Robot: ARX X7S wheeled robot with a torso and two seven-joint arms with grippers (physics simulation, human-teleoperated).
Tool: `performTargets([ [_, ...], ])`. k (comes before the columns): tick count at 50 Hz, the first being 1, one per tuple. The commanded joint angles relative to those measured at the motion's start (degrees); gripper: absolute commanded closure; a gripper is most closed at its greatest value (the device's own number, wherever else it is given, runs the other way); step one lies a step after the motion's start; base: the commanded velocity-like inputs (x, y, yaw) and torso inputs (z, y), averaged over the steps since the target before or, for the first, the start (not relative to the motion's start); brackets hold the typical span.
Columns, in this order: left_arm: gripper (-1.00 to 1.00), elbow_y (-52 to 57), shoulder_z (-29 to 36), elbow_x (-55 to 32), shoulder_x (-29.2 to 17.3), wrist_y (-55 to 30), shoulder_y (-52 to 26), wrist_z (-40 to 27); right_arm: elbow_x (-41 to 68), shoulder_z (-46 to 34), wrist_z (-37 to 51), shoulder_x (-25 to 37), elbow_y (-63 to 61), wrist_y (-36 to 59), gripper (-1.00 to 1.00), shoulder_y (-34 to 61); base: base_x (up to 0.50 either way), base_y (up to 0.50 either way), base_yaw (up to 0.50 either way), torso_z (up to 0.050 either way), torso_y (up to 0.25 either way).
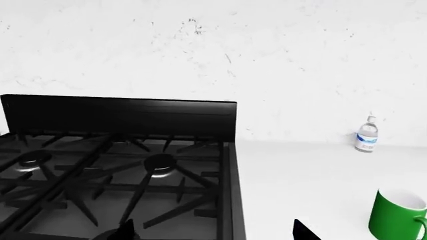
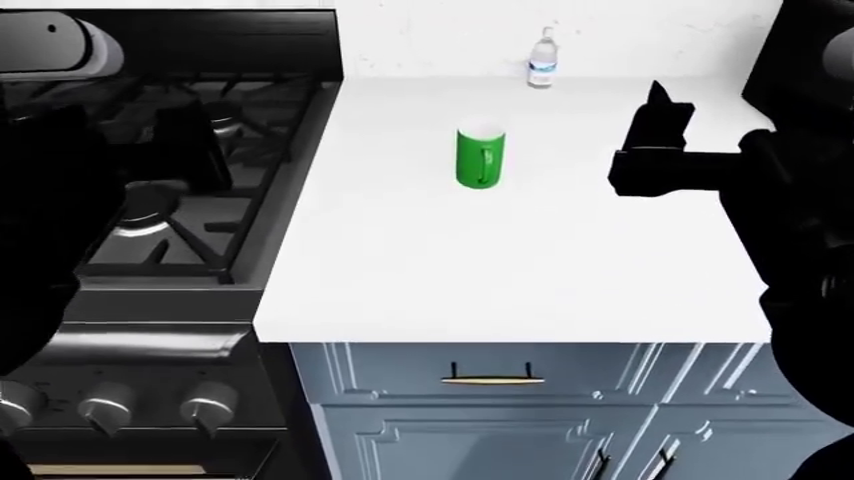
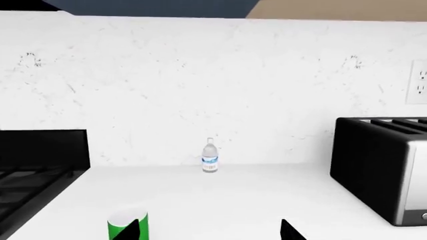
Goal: A wet mug is on the counter and needs to be dried. Pick it up and place it upside down in the open cabinet.
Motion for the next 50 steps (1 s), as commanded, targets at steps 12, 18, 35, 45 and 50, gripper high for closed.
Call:
performTargets([
  [12,-1.00,1.18,2.91,-0.35,-1.41,2.64,0.04,1.35,2.62,-0.03,1.96,1.67,0.23,-2.15,-1.00,-0.74,0.21,0.00,0.00,0.000,0.000],
  [18,-1.00,1.16,3.16,-0.52,-1.72,3.05,0.20,1.26,2.96,-0.46,2.23,2.01,0.32,-2.72,-1.00,-0.76,0.21,0.00,0.00,0.000,0.000],
  [35,-1.00,1.06,3.74,-2.15,-2.00,3.68,0.69,0.76,5.94,-1.33,4.86,2.86,0.65,-3.31,-1.00,-0.30,0.21,0.00,0.00,0.000,0.001],
  [45,-1.00,1.52,3.56,-3.63,-2.49,3.86,0.77,-0.11,7.65,-1.54,6.07,3.50,0.51,-3.91,-1.00,-0.29,0.21,0.00,0.00,0.000,0.000],
  [50,-1.00,1.69,3.87,-3.90,-2.68,4.03,0.94,-0.30,8.40,-1.45,6.29,3.92,0.32,-4.34,-1.00,-0.56,0.20,0.00,0.00,0.000,0.000],
])
